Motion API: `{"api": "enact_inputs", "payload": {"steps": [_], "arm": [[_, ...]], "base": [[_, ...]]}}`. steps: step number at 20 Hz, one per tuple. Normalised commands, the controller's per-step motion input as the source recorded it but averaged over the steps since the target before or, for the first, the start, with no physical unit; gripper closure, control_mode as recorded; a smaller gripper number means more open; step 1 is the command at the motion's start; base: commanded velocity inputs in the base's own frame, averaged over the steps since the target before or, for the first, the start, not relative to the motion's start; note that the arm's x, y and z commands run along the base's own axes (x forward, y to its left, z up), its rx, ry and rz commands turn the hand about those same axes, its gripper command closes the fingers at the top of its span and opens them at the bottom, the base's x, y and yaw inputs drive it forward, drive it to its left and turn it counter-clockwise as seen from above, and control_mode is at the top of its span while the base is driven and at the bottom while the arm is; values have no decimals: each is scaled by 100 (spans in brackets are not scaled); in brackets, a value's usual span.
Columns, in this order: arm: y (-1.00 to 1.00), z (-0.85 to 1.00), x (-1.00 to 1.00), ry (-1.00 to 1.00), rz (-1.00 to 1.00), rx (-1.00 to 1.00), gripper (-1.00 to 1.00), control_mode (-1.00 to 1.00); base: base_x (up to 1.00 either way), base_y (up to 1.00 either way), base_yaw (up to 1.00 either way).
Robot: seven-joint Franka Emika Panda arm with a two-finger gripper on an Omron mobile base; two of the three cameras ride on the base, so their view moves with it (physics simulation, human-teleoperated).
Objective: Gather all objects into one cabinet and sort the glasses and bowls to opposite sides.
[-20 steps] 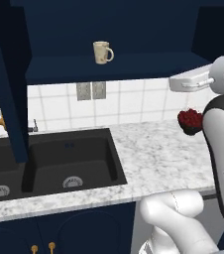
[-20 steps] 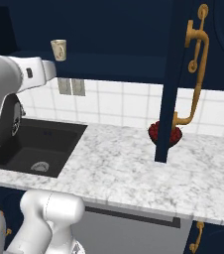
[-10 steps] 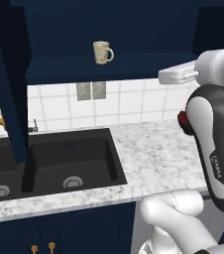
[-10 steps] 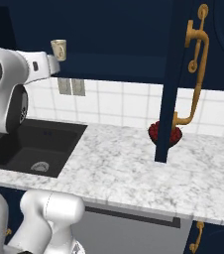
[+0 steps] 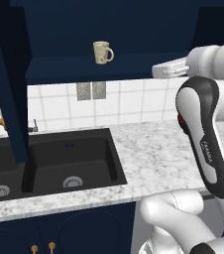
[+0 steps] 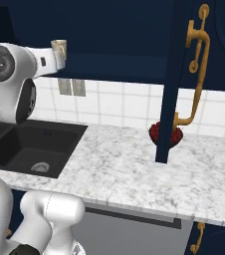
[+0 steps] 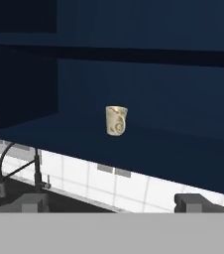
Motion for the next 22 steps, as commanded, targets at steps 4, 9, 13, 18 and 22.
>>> {"api": "enact_inputs", "payload": {"steps": [4, 9, 13, 18, 22], "arm": [[0, 0, 36, 0, 0, 3, -100, -100], [0, 0, 56, 0, 0, 10, -100, -100], [0, 0, 70, 0, 0, 10, -100, -100], [0, -5, 52, 0, 1, 8, -100, -100], [0, -7, 41, 0, 1, 2, -100, -100]], "base": [[0, 0, 0], [0, 0, 0], [0, 0, 0], [0, 0, 0], [0, 0, 0]]}}
